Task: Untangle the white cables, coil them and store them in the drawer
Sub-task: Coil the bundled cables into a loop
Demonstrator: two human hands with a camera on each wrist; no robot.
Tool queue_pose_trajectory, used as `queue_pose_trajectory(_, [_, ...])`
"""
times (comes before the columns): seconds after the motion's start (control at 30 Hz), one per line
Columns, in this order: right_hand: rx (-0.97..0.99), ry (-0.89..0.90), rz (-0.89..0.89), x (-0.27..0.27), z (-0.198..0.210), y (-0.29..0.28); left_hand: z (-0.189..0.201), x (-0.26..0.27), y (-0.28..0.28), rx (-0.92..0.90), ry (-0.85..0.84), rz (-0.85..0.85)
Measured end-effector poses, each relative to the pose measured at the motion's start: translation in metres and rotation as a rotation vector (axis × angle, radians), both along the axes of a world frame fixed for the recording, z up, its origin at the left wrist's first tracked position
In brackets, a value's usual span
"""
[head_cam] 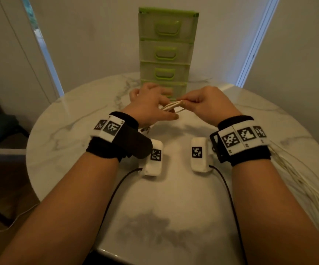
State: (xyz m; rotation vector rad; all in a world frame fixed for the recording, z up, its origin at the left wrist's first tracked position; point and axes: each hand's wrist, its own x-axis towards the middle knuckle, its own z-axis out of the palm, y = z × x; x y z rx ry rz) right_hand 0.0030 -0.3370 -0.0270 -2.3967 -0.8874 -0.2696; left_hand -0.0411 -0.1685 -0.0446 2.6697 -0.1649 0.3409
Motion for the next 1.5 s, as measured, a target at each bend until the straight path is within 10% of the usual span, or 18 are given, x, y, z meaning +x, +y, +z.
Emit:
queue_pose_trajectory(0.4, [0.140, 0.071, -0.022, -0.002, -0.004, -0.005, -0.014, -0.009, -0.019, -1.079, 0.363, -0.099])
queue_pose_trajectory(0.7, [0.216, 0.588, 0.042, -0.009, -0.011, -0.042, -0.002, -0.008, 0.012, -2.059, 0.541, -0.387])
queue_pose_trajectory(0.97, [0.267, 0.783, 0.018, -0.009, -0.014, -0.046, -0.001, -0.008, 0.017, -2.019, 0.188, -0.214])
queue_pose_trajectory(1.27, [0.766, 0.433, -0.209, -0.012, -0.004, -0.017, -0.003, -0.013, -0.002, -1.713, 0.204, -0.296])
queue_pose_trajectory(1.5, [0.402, 0.231, -0.208, -0.005, -0.009, -0.033, 0.010, -0.014, 0.024, -1.948, 0.108, -0.346])
